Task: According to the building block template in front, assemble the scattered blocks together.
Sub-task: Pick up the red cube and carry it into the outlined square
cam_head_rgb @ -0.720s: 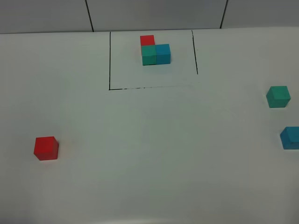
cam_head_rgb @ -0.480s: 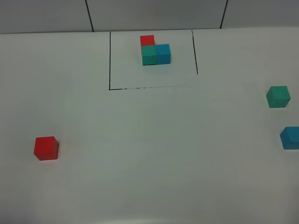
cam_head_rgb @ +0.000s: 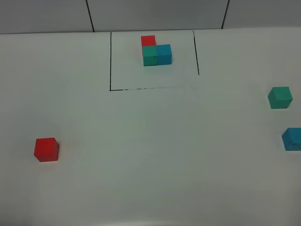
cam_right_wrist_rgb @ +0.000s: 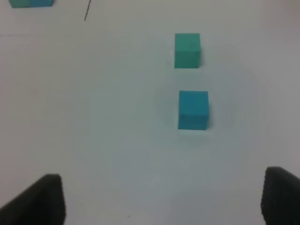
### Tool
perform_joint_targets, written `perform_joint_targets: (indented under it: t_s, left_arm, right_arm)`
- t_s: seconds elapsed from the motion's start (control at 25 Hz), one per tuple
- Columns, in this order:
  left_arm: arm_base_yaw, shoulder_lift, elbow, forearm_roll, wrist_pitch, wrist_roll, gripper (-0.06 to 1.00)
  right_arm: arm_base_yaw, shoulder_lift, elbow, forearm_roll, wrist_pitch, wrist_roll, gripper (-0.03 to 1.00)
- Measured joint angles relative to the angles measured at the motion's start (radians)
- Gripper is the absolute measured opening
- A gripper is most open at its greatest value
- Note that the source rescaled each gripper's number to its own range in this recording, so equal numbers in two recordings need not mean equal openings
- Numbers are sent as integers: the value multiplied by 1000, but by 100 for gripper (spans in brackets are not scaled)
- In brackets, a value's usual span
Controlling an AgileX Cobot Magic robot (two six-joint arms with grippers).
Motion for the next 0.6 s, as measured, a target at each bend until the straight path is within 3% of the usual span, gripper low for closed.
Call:
perform_joint_targets:
  t_s: [0.6]
  left_arm:
    - [0,0,0,0,0,0,58]
  right_arm:
    - [0,0,0,0,0,0,81]
